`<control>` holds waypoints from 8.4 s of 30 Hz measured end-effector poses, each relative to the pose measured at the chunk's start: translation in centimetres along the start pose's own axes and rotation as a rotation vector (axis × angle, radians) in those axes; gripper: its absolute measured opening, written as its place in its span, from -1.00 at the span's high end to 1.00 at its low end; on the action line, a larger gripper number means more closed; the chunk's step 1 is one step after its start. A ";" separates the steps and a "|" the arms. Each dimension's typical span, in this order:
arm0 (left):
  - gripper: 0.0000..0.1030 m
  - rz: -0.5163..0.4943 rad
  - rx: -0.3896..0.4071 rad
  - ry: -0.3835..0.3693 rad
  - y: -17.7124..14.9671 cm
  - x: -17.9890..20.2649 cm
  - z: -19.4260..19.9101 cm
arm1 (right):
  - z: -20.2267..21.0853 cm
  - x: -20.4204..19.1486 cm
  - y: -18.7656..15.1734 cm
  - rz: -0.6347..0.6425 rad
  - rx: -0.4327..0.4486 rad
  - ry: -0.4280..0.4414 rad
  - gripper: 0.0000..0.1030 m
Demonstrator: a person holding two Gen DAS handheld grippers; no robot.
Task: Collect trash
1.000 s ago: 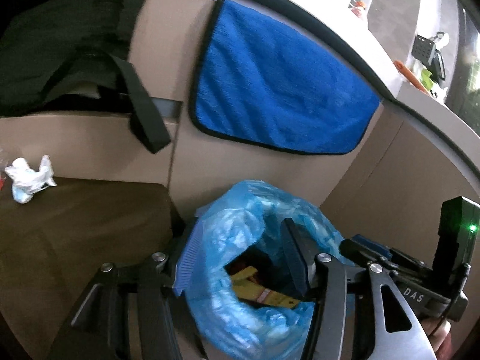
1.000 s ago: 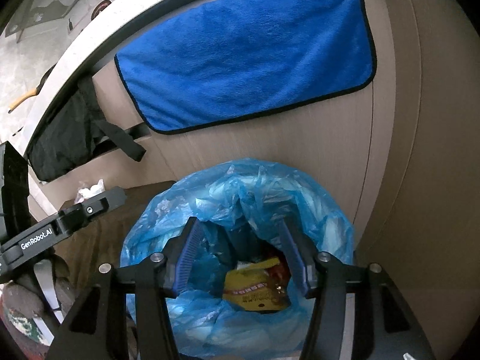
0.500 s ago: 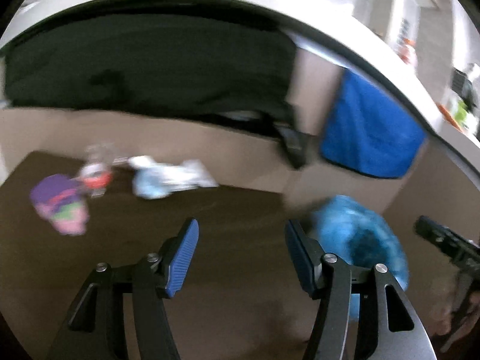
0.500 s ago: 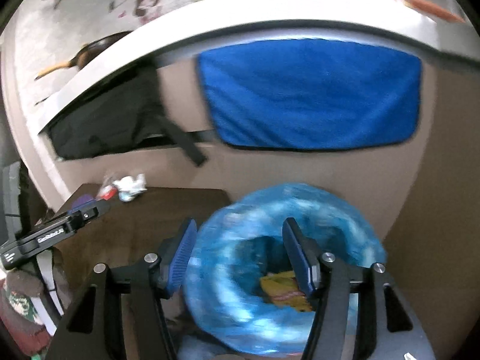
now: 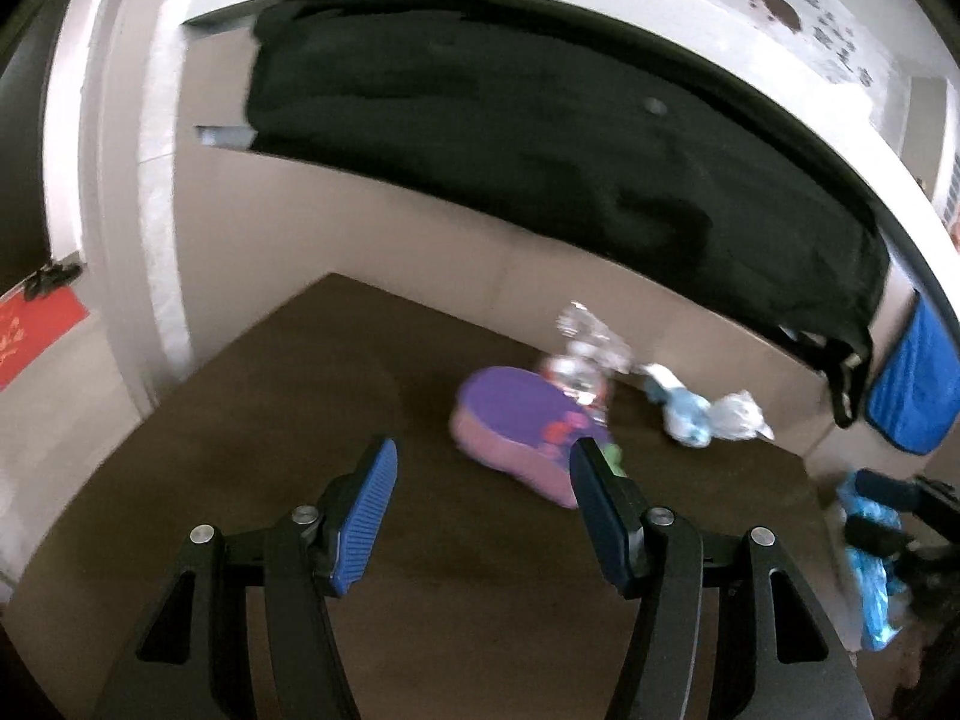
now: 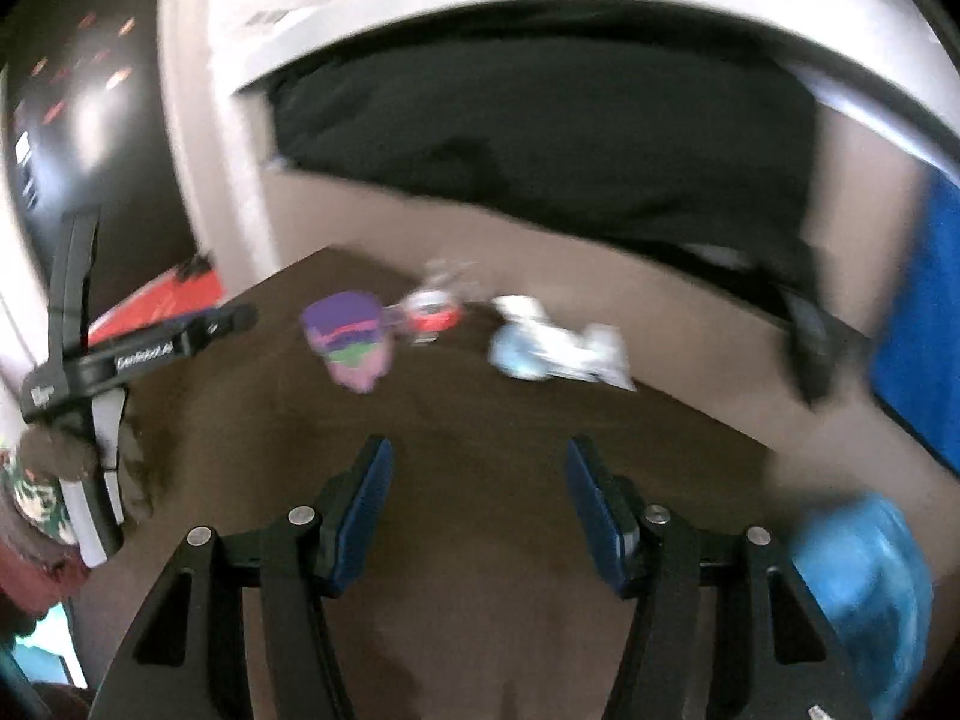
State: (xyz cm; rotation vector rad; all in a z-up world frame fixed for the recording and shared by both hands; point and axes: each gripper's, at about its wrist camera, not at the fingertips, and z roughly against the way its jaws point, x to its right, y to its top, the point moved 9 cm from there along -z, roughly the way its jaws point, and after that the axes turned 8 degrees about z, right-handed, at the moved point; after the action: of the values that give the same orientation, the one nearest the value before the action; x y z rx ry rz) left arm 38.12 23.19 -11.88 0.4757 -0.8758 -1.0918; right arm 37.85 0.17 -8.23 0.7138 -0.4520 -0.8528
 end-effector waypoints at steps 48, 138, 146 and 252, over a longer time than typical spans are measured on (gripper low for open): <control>-0.30 -0.150 -0.192 -0.254 -3.4 14.2 -7.3 | 1.5 9.6 -10.4 -0.511 0.010 -0.078 -0.08; 0.38 -0.428 -0.115 -0.468 -18.6 42.5 6.3 | 24.6 25.4 -21.7 -0.520 0.202 -0.450 -0.08; 0.38 -0.420 -0.136 -0.429 -19.3 42.0 4.0 | 20.8 26.1 -22.4 -0.535 0.164 -0.411 -0.08; -0.55 -0.361 0.132 -0.040 -18.9 20.1 29.4 | 30.1 -3.0 -20.6 -0.341 0.258 -0.382 -0.39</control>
State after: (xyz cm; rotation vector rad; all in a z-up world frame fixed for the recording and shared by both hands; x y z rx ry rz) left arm 7.55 -0.56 -0.63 0.7445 -0.9220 -1.3811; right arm 6.72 -18.30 -2.79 0.8834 -0.8076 -1.2766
